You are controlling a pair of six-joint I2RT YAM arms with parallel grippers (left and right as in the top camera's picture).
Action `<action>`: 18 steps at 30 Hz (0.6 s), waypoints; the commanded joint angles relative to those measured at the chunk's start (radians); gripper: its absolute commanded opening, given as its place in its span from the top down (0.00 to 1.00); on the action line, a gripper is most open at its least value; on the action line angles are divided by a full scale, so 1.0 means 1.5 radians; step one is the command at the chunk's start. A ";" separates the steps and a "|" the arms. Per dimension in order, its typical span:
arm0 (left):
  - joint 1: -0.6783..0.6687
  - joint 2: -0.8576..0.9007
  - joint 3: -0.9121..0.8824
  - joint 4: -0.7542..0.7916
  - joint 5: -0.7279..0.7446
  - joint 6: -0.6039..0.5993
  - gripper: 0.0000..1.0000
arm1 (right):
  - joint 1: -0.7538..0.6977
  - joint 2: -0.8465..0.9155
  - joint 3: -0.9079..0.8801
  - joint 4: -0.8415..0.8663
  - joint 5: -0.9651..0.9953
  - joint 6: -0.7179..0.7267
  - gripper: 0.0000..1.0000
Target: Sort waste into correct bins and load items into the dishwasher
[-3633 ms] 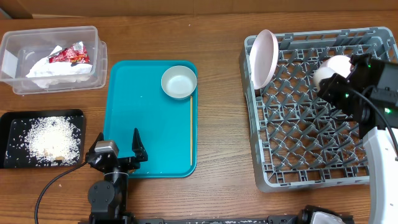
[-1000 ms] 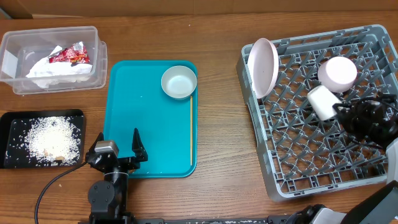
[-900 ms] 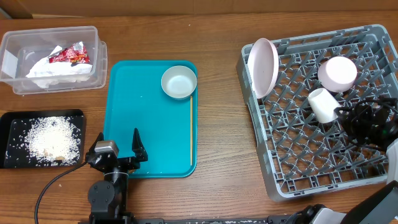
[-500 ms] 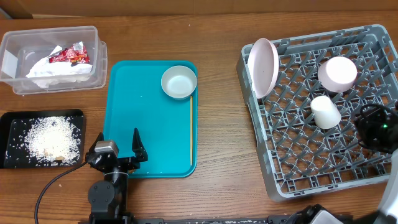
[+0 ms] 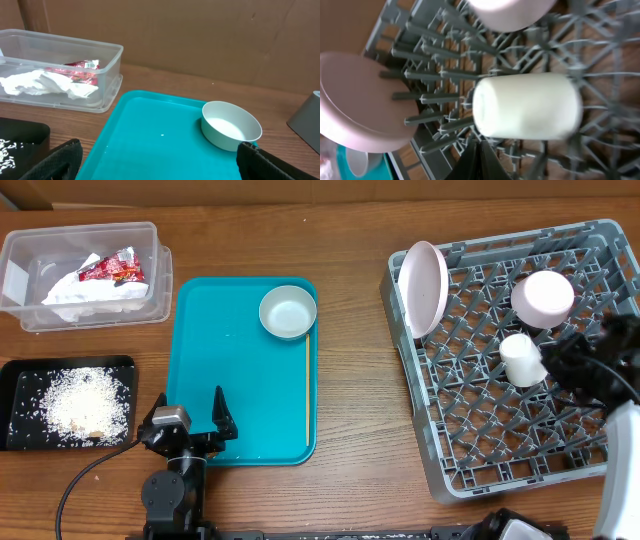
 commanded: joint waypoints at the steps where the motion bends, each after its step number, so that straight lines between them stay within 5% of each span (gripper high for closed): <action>1: -0.003 -0.006 -0.003 0.002 -0.008 0.015 0.00 | 0.050 0.037 0.015 0.024 0.007 -0.009 0.96; 18: -0.003 -0.006 -0.003 0.002 -0.008 0.015 0.00 | 0.091 0.112 0.016 0.046 0.224 -0.003 0.96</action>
